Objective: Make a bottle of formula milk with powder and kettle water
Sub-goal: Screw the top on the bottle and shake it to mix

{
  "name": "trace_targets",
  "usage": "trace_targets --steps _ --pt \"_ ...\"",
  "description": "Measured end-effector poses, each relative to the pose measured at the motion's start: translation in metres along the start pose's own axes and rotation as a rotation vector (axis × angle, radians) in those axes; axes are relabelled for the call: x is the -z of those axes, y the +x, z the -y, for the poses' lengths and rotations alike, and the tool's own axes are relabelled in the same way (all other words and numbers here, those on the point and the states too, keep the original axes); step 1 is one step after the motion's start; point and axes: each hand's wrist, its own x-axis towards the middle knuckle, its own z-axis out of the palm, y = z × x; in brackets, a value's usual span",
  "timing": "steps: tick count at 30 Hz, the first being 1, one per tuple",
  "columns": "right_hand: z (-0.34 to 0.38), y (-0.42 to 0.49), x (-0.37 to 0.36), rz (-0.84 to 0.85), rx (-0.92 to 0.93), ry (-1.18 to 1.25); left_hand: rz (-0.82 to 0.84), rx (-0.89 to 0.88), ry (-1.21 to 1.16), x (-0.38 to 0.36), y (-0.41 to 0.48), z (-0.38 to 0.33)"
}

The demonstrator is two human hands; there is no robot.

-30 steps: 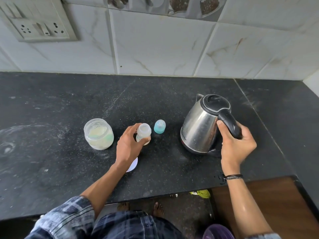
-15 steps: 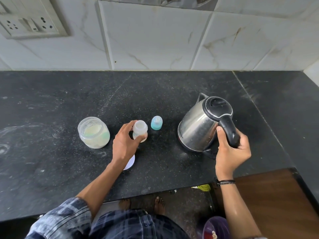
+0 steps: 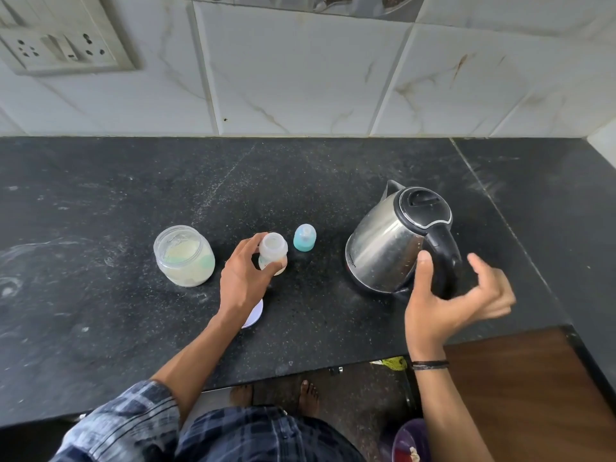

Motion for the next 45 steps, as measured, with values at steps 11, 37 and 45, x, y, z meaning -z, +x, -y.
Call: trace_targets --steps 11,37,45 --pt "0.053 -0.046 -0.07 0.993 -0.051 0.342 0.003 -0.054 0.064 0.002 0.001 0.001" --pt "0.095 -0.007 -0.113 1.249 -0.245 0.373 -0.032 -0.104 0.142 -0.001 0.003 0.005" --pt "0.111 -0.012 -0.112 1.424 -0.024 0.328 -0.012 -0.07 0.145 -0.003 0.005 0.009"
